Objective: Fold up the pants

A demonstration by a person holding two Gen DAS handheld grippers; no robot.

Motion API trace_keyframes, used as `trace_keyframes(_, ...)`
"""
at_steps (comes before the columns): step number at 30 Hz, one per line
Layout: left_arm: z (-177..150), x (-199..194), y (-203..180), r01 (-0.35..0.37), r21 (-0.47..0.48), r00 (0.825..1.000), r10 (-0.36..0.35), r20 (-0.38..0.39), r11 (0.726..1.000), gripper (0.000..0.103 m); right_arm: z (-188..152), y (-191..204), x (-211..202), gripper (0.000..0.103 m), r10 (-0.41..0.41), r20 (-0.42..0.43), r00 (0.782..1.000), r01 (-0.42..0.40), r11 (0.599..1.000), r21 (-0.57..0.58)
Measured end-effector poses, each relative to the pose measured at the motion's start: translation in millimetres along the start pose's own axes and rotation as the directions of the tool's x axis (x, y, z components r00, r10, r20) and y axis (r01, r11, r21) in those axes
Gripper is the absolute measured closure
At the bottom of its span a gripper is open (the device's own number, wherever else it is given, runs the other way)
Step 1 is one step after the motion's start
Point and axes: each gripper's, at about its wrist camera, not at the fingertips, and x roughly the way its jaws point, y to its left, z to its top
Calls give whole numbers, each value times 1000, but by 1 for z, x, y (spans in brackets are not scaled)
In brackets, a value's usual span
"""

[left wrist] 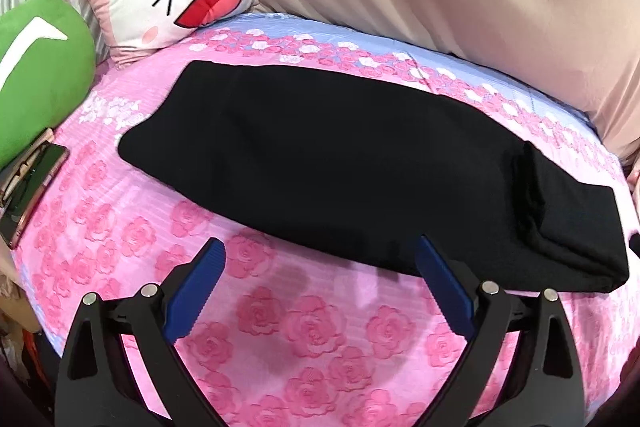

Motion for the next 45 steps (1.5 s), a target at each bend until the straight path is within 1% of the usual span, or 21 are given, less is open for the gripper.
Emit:
trace_keyframes(2, 0, 1, -9, 4, 2, 1000, -4, 0, 1000, 10, -10, -52, -16, 39, -91, -17, 996, 92, 988, 126)
trace_keyframes(4, -1, 4, -21, 16, 1, 1000, -16, -7, 1000, 10, -21, -90, -17, 39, -77, -56, 995, 88, 966, 241)
trace_keyframes(7, -3, 5, -40, 60, 5, 998, -60, -33, 998, 10, -31, -112, -5, 39, 60, -62, 996, -34, 935, 353)
trace_keyframes(10, -6, 2, -54, 80, 23, 996, -79, -46, 997, 10, -39, -112, 13, 39, 209, -50, 977, -167, 886, 433)
trace_keyframes(11, -7, 0, -56, 78, 31, 996, -76, -43, 997, 10, -40, -109, 22, 39, 237, -50, 970, -189, 870, 455)
trace_keyframes(12, -7, -2, -60, 75, 44, 997, -73, -40, 996, 10, -39, -103, 23, 43, 225, -30, 974, -190, 881, 433)
trace_keyframes(13, -8, -3, -63, 70, 52, 997, -68, -40, 996, 10, -37, -98, 28, 68, 241, -40, 970, -203, 884, 421)
trace_keyframes(14, -8, -3, -65, 65, 55, 997, -63, -43, 996, 10, -38, -95, 32, 80, 264, -42, 964, -221, 875, 432)
trace_keyframes(15, -8, -3, -67, 65, 58, 997, -62, -47, 996, 10, -39, -91, 35, 84, 289, -35, 957, -243, 857, 454)
trace_keyframes(20, -7, -11, -67, 30, 74, 999, -27, -41, 997, 9, -24, -94, 6, 90, 213, 39, 976, -212, 908, 361)
trace_keyframes(23, -7, -12, -62, 5, 69, 999, -3, -38, 998, 9, -19, -112, 4, 90, 208, 34, 978, -206, 909, 362)
trace_keyframes(26, -9, -9, -58, -7, 52, 999, 10, -47, 999, 9, -23, -132, -9, 90, 138, 33, 990, -141, 927, 349)
trace_keyframes(30, -13, -2, -53, -33, 47, 997, 36, -64, 998, 9, -36, -169, -31, 90, 56, 46, 997, -70, 917, 393)
trace_keyframes(33, -13, 2, -42, -33, 0, 997, 33, -68, 999, 9, -49, -185, -42, 86, 27, 41, 999, -42, 915, 402)
trace_keyframes(35, -12, 6, -36, -27, -29, 997, 25, -77, 999, 9, -52, -177, -41, 80, -32, 13, 999, 26, 941, 337)
trace_keyframes(36, -11, 7, -34, -31, -35, 996, 28, -81, 999, 9, -49, -163, -45, 70, -131, 10, 991, 123, 953, 278)
trace_keyframes(37, -11, 8, -34, -33, -37, 996, 30, -81, 999, 9, -50, -156, -54, 58, -187, 34, 982, 173, 954, 244)
trace_keyframes(39, -10, 6, -34, -29, -29, 997, 27, -73, 999, 9, -45, -131, -73, 49, -236, 129, 963, 211, 960, 181)
trace_keyframes(40, -10, 4, -34, -29, -24, 997, 27, -68, 999, 9, -41, -111, -84, 48, -227, 201, 953, 205, 971, 124)
trace_keyframes(42, -10, 2, -35, -21, -19, 998, 19, -60, 1000, 9, -33, -77, -91, 40, -193, 249, 949, 196, 981, 12)
trace_keyframes(45, -11, 0, -37, 1, -18, 998, -2, -57, 1000, 9, -27, -21, -55, 40, 11, 116, 993, 8, 987, -161)
